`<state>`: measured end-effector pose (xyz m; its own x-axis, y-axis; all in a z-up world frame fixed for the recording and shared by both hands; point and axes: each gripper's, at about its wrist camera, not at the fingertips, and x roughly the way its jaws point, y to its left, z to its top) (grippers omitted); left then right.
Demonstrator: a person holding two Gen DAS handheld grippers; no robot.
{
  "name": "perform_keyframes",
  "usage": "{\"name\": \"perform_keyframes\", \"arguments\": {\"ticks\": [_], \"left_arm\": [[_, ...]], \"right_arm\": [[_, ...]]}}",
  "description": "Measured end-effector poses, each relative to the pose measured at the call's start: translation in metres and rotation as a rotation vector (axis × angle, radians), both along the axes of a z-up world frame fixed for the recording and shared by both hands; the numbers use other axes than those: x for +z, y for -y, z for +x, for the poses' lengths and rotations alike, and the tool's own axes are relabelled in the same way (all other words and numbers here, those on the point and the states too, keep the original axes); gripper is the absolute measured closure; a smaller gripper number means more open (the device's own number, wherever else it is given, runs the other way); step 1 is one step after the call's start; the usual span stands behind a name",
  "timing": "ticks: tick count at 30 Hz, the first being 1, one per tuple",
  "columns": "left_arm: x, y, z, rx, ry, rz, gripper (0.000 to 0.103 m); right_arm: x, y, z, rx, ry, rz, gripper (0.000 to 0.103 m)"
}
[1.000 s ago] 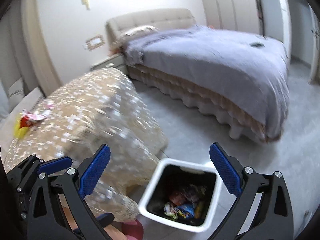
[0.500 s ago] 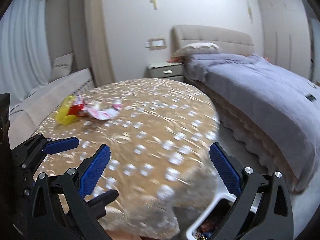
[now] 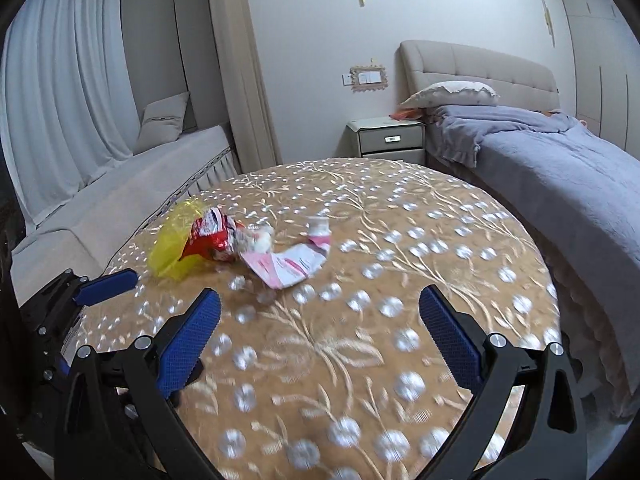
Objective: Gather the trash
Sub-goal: 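Move both tools back over the remaining trash on the table, then grasp the yellow mesh bag with the left tool while the right tool grasps the pink-white tube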
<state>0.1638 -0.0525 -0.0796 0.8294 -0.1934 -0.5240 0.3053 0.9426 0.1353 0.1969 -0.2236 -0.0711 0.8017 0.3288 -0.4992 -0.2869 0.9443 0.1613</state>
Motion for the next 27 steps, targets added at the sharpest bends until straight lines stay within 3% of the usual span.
{"name": "perform_keyframes", "arguments": {"ticks": [10, 18, 22, 27], "left_arm": [[-0.010, -0.072, 0.051, 0.168, -0.019, -0.005, 0.005], [-0.026, -0.120, 0.094, 0.283, -0.085, 0.033, 0.005], [-0.036, -0.140, 0.116, 0.289, -0.145, -0.001, 0.006], [-0.048, -0.144, 0.138, 0.274, -0.182, 0.043, 0.009]], "right_arm": [[-0.008, -0.038, 0.052, 0.042, -0.018, -0.050, 0.004], [-0.024, -0.055, 0.102, 0.027, -0.055, -0.100, 0.004], [-0.035, -0.056, 0.134, 0.015, -0.121, -0.107, 0.004], [-0.050, -0.062, 0.170, 0.007, -0.205, -0.129, 0.004]]}}
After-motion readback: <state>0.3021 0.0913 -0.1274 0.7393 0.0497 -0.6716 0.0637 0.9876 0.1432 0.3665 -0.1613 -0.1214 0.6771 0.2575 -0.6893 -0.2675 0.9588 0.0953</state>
